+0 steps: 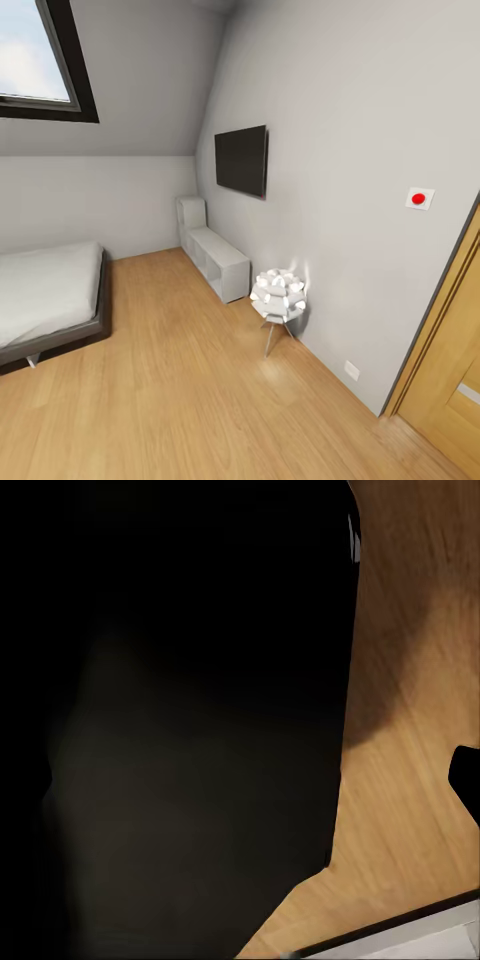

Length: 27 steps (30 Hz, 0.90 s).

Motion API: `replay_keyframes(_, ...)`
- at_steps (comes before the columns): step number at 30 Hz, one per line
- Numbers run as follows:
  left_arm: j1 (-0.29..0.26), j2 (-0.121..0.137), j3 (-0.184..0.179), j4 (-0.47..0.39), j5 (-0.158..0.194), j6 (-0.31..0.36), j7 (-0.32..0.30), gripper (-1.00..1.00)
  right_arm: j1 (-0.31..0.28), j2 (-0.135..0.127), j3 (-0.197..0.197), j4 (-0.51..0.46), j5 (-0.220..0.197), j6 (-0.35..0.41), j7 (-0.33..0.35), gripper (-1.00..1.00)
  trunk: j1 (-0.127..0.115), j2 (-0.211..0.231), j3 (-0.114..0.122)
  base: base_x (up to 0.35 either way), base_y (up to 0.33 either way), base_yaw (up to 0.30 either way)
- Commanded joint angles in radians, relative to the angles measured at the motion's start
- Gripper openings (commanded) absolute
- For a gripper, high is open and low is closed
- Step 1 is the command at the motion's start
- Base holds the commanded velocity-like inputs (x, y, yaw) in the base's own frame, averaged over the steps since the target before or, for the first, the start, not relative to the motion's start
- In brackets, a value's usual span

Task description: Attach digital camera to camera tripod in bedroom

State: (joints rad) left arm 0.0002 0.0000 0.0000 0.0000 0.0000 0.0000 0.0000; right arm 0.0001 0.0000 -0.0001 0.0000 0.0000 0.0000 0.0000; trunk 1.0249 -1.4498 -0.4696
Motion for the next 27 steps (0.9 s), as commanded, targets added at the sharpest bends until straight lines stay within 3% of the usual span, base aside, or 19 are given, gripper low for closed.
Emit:
replay_keyframes(1,0.003,0.001,0.003,-0.006,-0.001,-0.003,-0.002,1.0,0.0,0.0,0.005,0.0,0.006,-0.006,-0.002,1.0,0.0,0.0,0.0,0.0,0.0,0.0)
replay_keyframes(27,0.003,0.002,0.011,-0.026,0.0,-0.012,-0.002,1.0,-0.001,-0.002,0.003,0.0,0.026,-0.026,-0.002,1.0,0.0,0.0,0.0,0.0,0.0,0.0)
